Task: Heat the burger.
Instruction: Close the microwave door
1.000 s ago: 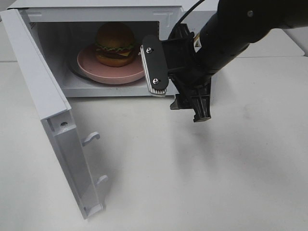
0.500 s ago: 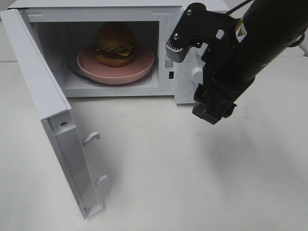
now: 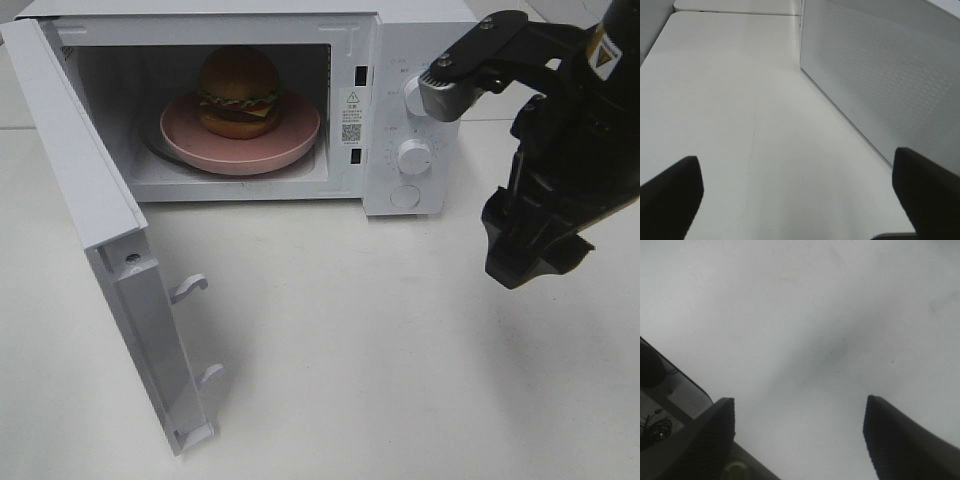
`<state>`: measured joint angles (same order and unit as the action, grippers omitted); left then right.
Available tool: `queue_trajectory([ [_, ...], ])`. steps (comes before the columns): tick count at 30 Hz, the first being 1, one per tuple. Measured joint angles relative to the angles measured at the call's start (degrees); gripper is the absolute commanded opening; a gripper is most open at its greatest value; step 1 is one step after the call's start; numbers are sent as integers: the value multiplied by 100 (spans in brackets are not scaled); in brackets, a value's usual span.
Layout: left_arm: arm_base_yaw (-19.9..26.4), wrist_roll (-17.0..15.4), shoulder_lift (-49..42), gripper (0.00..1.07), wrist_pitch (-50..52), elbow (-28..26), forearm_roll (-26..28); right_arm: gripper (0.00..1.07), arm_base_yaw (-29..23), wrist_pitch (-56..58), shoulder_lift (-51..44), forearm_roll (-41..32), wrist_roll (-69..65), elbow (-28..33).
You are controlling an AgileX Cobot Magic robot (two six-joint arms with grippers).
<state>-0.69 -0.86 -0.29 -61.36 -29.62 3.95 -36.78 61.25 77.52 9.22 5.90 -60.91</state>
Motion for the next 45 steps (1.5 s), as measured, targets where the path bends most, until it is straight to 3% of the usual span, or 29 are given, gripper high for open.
queue_trajectory([
  [9,0,0,0,98,0,0,0,70,155,92,-877,-206,-160,487],
  [21,0,0,0,98,0,0,0,70,1558,92,-2435,-418,-218,1484],
  [24,0,0,0,98,0,0,0,70,1656,92,-2584,-424,-258,1564],
  [34,0,0,0,98,0,0,0,70,2624,-103,-4446,-435,-470,2573],
  [45,0,0,0,98,0,0,0,73,3283,-218,-5987,-596,-590,3111],
])
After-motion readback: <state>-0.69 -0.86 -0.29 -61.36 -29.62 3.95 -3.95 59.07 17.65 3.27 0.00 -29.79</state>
